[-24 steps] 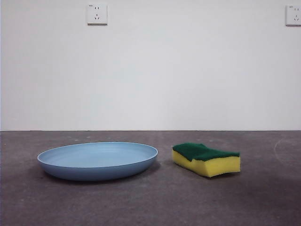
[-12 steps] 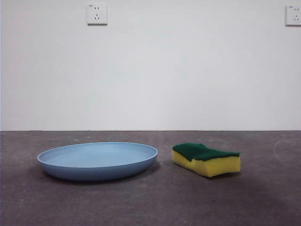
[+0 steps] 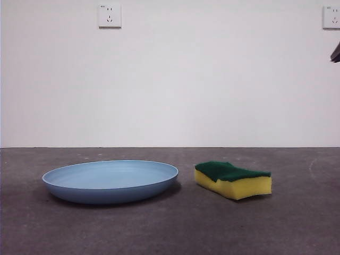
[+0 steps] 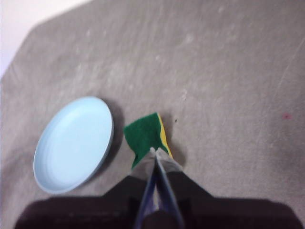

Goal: Pick up the plate,pick up the cloth,clean the plate with the cloth

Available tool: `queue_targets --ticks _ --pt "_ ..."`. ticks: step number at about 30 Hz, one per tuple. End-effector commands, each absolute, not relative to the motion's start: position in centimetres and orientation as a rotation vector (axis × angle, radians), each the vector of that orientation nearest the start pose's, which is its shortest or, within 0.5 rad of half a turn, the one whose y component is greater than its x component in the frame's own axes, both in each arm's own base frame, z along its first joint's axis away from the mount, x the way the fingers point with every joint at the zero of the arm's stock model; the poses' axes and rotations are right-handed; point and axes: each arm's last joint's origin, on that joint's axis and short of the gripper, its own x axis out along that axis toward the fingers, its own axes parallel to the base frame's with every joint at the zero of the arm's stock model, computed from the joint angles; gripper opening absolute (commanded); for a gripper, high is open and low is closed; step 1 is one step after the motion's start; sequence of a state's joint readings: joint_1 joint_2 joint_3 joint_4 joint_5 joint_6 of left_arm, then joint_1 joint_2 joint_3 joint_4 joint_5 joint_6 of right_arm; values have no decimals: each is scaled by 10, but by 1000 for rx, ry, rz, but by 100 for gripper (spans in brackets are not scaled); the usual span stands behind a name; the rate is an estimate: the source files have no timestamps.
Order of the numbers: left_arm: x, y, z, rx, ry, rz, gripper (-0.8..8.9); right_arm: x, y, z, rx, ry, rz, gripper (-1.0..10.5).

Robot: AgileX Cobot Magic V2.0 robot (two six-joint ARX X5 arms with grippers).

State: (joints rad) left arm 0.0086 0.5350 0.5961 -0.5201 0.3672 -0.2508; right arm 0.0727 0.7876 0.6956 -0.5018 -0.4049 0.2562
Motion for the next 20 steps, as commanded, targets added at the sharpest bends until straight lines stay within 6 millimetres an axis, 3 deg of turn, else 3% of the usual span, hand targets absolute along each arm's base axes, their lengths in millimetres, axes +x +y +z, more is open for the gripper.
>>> queue_targets --ticks 1,5,7,9,10,15,18,20 --pt "134 -11 268 -357 609 -371 -6 169 25 280 282 668 421 44" --pt "153 -12 262 -383 719 -375 19 179 25 278 286 705 416 351" --pt "159 -14 259 -389 749 -381 169 182 25 275 287 721 414 416" --pt "165 -15 256 -390 765 -387 414 184 26 273 281 732 415 415" --pt "167 -16 255 -392 767 -390 484 184 26 273 278 734 416 414" --pt "180 -22 254 -402 759 -463 493 185 26 273 276 728 417 410" --pt "193 -26 255 -393 791 -471 407 185 26 274 276 725 417 410" --pt "206 -30 255 -376 818 -473 398 185 26 274 276 725 417 409"
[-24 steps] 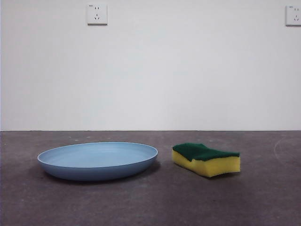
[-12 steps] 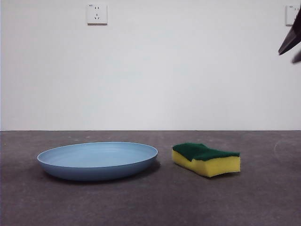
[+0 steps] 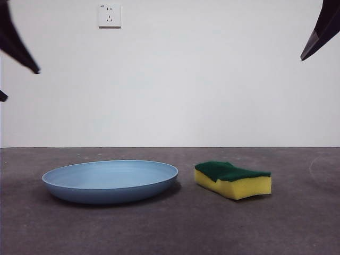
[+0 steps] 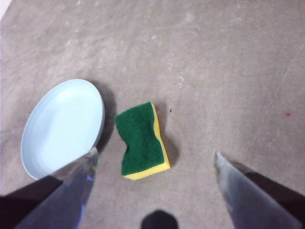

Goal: Pick up the plate,pick up the cloth,clean the plate with the cloth

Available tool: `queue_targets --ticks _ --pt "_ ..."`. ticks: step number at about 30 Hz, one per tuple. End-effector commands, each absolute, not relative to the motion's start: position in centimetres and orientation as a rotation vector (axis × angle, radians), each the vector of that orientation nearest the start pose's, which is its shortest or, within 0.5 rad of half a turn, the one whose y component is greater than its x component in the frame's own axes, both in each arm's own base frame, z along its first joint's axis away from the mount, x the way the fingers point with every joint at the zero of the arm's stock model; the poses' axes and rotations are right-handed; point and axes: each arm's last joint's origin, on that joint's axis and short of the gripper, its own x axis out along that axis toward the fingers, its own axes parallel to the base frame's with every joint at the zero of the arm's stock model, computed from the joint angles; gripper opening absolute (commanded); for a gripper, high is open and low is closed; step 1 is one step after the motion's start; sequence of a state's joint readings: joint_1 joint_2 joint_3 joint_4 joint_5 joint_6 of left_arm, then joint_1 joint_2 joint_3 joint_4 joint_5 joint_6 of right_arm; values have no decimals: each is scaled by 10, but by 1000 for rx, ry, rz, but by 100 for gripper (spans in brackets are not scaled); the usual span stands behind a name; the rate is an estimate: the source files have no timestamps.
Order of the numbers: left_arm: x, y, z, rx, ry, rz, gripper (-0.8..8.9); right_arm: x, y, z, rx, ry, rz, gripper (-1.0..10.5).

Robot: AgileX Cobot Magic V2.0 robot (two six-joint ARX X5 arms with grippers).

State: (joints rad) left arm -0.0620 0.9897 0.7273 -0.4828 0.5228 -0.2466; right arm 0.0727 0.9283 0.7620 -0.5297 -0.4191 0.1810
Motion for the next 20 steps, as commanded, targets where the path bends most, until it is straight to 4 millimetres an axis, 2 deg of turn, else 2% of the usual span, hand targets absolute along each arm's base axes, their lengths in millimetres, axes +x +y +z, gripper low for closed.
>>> queue_targets --ticks 1,7,12,20 --pt "212 -31 255 -361 829 -465 398 185 26 274 276 725 418 409" --pt "253 -42 242 -264 948 -376 399 184 26 273 278 734 416 409" --pt "280 -52 218 -205 1030 -350 399 184 26 273 279 736 416 409" --pt "300 -64 177 -158 1124 -329 399 184 26 273 279 736 416 409"
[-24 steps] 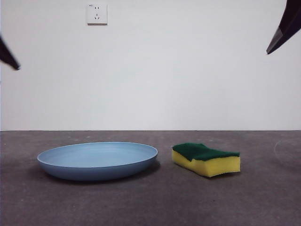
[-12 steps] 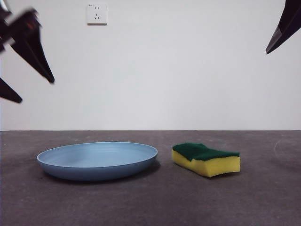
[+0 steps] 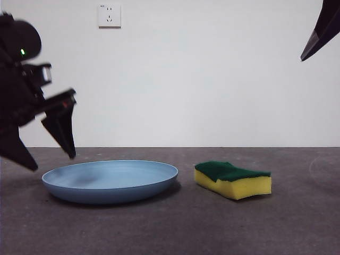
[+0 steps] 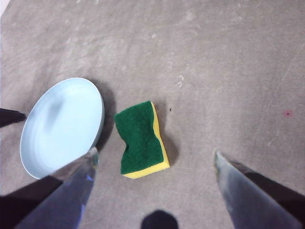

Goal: Pick up the plate,pick up the cloth,clean the plate with the cloth

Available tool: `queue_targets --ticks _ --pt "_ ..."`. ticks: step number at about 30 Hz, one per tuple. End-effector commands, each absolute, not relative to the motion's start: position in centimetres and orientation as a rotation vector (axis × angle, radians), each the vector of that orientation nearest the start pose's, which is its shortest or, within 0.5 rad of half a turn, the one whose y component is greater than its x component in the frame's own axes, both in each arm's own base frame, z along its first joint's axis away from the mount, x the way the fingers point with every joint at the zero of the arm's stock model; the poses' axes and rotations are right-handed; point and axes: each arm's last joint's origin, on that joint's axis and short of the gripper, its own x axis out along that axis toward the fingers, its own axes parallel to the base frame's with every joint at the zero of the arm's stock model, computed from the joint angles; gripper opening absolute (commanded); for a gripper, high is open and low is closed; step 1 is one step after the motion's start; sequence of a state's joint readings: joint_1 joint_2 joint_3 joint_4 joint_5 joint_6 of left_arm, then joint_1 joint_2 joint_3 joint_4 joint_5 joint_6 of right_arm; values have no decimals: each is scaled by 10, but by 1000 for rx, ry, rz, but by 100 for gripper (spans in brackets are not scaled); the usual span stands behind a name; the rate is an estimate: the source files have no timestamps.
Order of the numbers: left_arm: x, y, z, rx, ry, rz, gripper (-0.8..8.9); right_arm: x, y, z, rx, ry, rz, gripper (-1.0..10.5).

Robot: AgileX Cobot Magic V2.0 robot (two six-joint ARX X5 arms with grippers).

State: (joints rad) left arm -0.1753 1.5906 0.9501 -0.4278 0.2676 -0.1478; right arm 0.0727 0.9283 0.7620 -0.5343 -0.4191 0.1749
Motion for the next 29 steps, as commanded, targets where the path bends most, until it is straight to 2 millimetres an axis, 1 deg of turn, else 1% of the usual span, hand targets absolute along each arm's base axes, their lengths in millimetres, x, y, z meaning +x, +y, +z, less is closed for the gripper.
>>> queue_targets --ticks 1,9,10,11,14,15,16,24,26,29 --pt "302 -65 173 -156 1134 -330 399 184 26 273 279 736 416 409" --pt "307 -75 151 -142 1183 -348 398 184 26 273 278 736 416 409" --pt "307 -76 150 -139 1189 -351 386 184 26 273 279 736 416 409" --pt "306 -77 149 -137 1193 -353 333 184 26 273 279 736 416 409" --pt "306 -80 149 -126 1190 -366 38 184 26 273 279 736 416 409" --pt "306 -81 149 -121 1186 -370 -23 184 26 273 279 736 416 409" --pt "306 -82 149 -118 1182 -374 -6 184 26 273 279 736 416 409" --pt "307 -84 151 -98 1160 -390 -8 184 26 273 279 736 418 409" --pt "306 -83 155 -98 1150 -392 -8 184 27 274 273 735 426 409" --pt "303 -84 166 -96 1119 -401 -8 185 32 279 231 734 460 406"
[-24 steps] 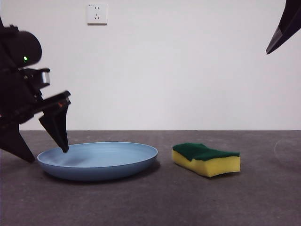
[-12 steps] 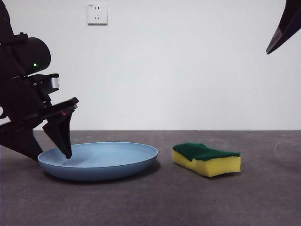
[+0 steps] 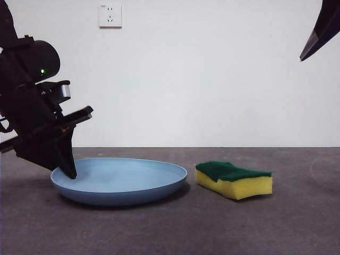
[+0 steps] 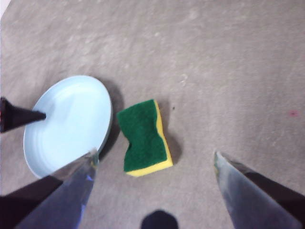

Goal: Pick up the plate,pick up the cloth,clean the plate with the cloth

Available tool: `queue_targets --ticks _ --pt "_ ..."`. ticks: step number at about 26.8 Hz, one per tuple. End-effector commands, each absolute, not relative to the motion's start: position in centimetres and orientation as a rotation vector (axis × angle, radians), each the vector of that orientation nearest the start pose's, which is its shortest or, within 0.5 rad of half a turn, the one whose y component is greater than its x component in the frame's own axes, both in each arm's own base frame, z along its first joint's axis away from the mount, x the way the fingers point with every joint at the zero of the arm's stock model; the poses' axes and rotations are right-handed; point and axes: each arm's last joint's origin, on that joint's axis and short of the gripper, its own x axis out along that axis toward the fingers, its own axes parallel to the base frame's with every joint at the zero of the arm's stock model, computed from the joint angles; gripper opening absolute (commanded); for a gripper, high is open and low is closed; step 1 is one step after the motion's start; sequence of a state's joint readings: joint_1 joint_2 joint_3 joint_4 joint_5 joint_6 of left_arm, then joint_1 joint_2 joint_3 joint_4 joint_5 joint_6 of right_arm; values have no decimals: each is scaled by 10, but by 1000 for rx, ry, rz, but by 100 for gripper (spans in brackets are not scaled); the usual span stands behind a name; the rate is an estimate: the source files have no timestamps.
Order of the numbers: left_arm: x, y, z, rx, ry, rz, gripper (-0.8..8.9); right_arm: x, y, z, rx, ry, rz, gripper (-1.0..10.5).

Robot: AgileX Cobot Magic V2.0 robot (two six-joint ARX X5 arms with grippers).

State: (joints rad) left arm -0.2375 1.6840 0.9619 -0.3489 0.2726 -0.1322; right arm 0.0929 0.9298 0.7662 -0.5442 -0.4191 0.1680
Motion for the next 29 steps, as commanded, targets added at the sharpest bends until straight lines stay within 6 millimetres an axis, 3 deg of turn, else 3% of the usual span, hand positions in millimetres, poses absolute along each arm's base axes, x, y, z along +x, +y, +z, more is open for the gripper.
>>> queue_targets --ticks 1,9,16,22,29 --pt "301 -84 172 -96 1101 -406 -8 187 34 281 215 736 471 406" --pt "280 -79 228 -97 928 -430 -8 211 56 295 81 839 545 406" --pt "250 -70 268 -70 818 -410 -8 241 90 289 -110 940 558 406" --pt "223 -60 286 9 806 -329 -8 261 125 268 -248 1013 591 406" --pt "206 -59 294 25 818 -337 -8 290 164 207 -370 1098 629 405"
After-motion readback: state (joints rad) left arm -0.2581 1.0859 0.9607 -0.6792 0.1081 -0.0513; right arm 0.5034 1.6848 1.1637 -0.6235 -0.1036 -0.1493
